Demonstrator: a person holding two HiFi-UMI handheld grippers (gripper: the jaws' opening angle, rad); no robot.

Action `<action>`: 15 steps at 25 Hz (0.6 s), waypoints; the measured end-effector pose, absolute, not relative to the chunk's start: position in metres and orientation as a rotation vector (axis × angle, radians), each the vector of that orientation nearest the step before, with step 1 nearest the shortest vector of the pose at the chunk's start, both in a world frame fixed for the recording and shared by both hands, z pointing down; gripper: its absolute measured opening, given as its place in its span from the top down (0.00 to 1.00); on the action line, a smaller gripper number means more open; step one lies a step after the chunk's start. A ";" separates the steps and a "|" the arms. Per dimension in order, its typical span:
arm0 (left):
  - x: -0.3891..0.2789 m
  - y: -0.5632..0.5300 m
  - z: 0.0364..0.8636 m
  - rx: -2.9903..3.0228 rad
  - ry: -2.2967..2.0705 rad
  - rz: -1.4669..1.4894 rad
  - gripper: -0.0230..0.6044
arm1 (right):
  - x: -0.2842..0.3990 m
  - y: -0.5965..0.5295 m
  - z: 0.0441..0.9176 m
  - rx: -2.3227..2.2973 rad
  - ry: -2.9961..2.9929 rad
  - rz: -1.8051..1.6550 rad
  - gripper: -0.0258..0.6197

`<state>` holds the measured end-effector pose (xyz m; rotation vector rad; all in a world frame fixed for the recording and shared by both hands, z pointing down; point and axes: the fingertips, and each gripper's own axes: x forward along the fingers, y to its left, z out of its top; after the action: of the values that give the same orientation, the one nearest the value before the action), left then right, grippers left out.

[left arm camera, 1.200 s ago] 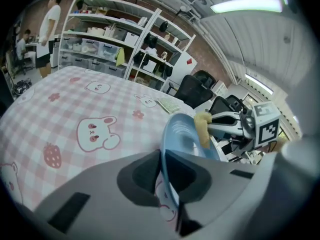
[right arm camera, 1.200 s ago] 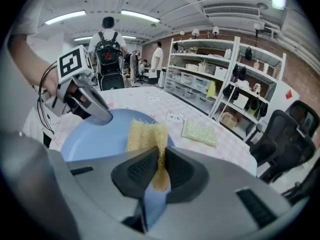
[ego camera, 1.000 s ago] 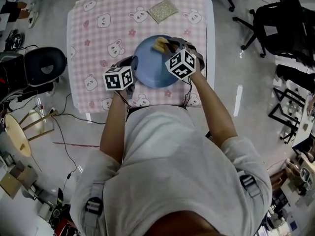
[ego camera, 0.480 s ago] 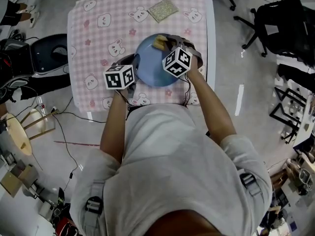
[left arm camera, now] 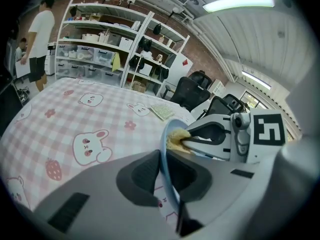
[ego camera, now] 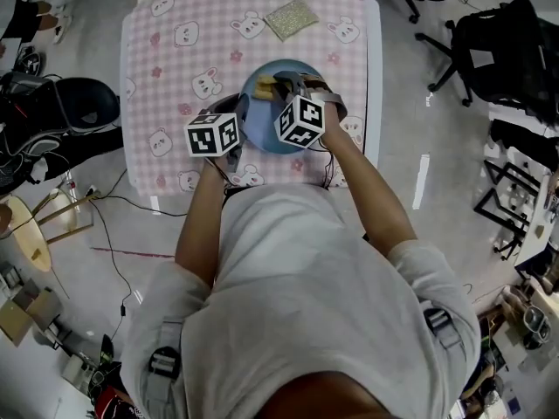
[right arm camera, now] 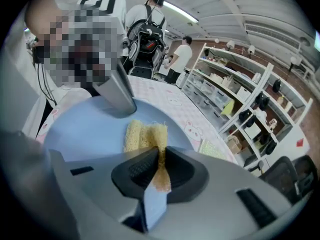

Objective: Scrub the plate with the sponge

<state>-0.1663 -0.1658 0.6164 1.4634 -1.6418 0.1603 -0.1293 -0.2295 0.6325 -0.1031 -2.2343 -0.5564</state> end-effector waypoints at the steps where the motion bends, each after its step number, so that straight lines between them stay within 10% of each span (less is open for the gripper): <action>1: -0.167 -0.164 0.617 1.460 -1.641 0.162 0.89 | -0.130 -0.223 0.633 -0.128 -2.229 -0.585 0.89; 15: -0.171 -0.162 0.625 1.422 -1.667 0.187 0.90 | -0.108 -0.143 0.639 -0.499 -2.172 -0.538 0.89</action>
<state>-0.1709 -0.1618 0.6245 1.4223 -1.6672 0.1873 -0.1082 -0.1427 0.6390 -0.4987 -2.1724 -0.5384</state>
